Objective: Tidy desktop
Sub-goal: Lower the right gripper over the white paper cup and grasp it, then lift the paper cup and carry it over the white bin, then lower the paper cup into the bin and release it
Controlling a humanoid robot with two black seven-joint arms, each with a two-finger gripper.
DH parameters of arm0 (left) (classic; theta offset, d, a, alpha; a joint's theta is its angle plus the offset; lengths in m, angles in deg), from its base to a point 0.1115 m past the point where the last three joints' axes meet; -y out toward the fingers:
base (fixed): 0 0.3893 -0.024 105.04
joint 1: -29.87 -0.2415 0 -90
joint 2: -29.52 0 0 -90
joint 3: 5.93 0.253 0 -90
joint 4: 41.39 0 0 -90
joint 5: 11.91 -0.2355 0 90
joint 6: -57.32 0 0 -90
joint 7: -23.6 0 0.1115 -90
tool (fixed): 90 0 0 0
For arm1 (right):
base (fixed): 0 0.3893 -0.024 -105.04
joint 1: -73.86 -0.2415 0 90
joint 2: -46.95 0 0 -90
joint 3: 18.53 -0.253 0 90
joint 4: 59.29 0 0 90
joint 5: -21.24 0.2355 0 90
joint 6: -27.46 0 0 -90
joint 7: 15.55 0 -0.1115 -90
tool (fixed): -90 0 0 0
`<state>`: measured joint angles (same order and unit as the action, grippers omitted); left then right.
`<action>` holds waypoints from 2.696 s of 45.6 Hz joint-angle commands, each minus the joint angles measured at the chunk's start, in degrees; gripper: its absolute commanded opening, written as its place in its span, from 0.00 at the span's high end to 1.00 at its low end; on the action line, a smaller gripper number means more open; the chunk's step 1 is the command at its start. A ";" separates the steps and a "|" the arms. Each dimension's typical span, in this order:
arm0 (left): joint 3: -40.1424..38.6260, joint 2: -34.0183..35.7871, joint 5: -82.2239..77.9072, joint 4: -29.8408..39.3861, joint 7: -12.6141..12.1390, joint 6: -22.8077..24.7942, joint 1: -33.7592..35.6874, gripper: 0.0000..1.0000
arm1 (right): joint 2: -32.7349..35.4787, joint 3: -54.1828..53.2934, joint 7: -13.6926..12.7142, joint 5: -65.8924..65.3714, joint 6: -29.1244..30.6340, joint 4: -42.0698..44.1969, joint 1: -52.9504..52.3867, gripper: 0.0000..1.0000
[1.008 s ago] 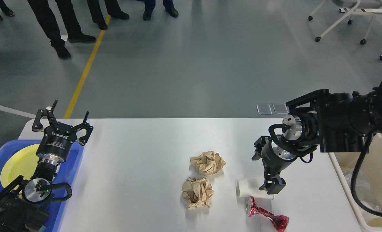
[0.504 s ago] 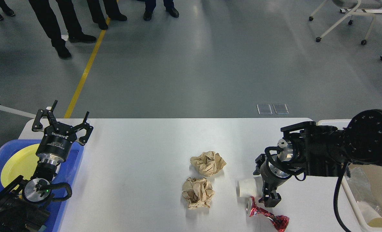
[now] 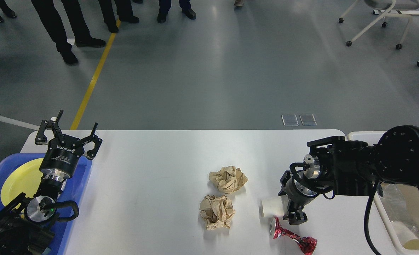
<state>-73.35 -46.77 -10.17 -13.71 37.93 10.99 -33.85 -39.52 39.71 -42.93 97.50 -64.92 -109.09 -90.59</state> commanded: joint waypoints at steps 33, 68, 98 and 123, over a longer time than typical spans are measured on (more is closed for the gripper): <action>0.02 0.00 0.02 0.00 0.00 0.01 0.00 0.04 | 1.83 0.04 -0.04 -2.61 -6.41 -5.56 -6.66 0.67; 0.02 0.00 -0.07 0.00 0.00 0.01 0.00 0.04 | 13.62 7.33 11.72 -58.50 31.38 -41.77 -53.59 0.73; 0.02 0.00 0.02 0.00 0.00 0.01 0.00 0.04 | 19.14 21.82 18.85 -65.10 34.55 -41.43 -60.12 0.79; 0.02 0.00 0.02 0.00 0.00 -0.08 0.00 0.04 | 42.71 11.74 18.85 -71.87 25.33 -1.63 -14.87 0.77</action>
<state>-73.34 -46.77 -10.16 -13.70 37.93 10.93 -33.85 1.88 59.03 -24.06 25.65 -35.81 -118.73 -117.76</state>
